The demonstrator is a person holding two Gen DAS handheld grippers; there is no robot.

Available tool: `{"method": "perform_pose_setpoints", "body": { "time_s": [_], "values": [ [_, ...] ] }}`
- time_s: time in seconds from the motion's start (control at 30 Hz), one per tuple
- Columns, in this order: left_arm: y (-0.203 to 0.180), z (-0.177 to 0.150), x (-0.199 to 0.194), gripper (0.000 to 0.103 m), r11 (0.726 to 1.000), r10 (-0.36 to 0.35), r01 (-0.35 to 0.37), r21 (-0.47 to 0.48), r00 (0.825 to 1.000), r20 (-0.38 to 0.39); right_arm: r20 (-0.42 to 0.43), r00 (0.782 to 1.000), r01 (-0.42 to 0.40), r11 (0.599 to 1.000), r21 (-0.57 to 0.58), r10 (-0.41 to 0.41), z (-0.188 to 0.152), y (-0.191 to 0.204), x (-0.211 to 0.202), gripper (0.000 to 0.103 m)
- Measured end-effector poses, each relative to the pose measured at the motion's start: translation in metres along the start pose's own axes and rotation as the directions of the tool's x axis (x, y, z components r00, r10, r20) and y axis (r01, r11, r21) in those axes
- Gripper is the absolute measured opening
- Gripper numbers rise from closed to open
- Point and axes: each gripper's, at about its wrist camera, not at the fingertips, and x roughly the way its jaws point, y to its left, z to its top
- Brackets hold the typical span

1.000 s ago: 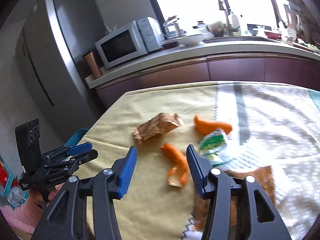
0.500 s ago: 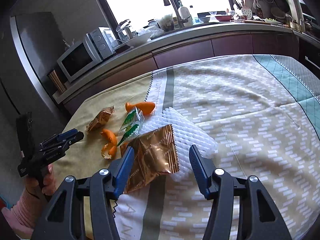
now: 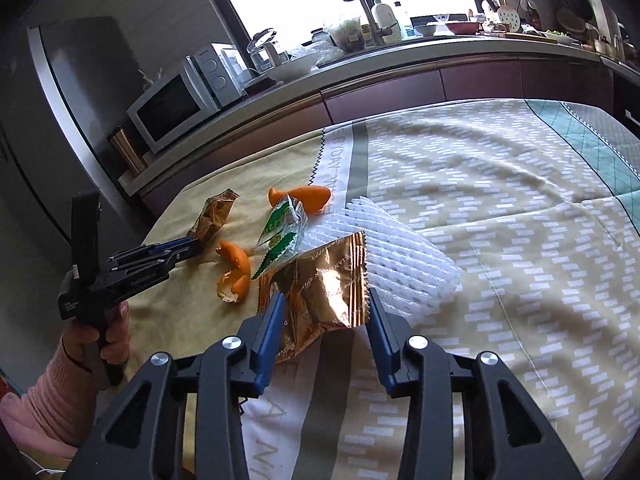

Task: Collect trash
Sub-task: 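Grasp a brown snack wrapper with the left tool while the right tool grasps another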

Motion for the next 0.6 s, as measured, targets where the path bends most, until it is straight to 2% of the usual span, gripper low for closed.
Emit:
{"method": "perform_pose_setpoints", "body": {
  "time_s": [0.07,0.13,0.4,0.47,0.6],
  "values": [
    [0.001,0.000,-0.002,0.019,1.000,0.004,-0.004,-0.004,1.000,0.008,-0.004,1.000,-0.008,1.000,-0.009,0.008,0.000,0.002,-0.001,0.026],
    [0.001,-0.001,-0.005,0.017,1.000,0.007,-0.006,-0.005,1.000,0.017,-0.010,1.000,-0.019,1.000,-0.017,0.018,0.000,0.004,-0.001,0.022],
    [0.009,-0.007,-0.028,0.015,1.000,-0.002,0.004,-0.030,0.999,0.050,0.008,0.997,-0.082,0.995,-0.052,0.083,0.001,0.016,-0.016,0.015],
    [0.012,-0.010,-0.037,0.015,0.999,-0.012,0.015,-0.044,0.998,0.064,0.014,0.995,-0.094,0.994,-0.063,0.095,0.003,0.019,-0.020,0.010],
    [0.019,-0.017,-0.053,0.015,0.998,-0.020,0.025,-0.063,0.996,0.083,0.020,0.993,-0.111,0.991,-0.077,0.113,0.004,0.026,-0.026,0.008]
  ]
}}
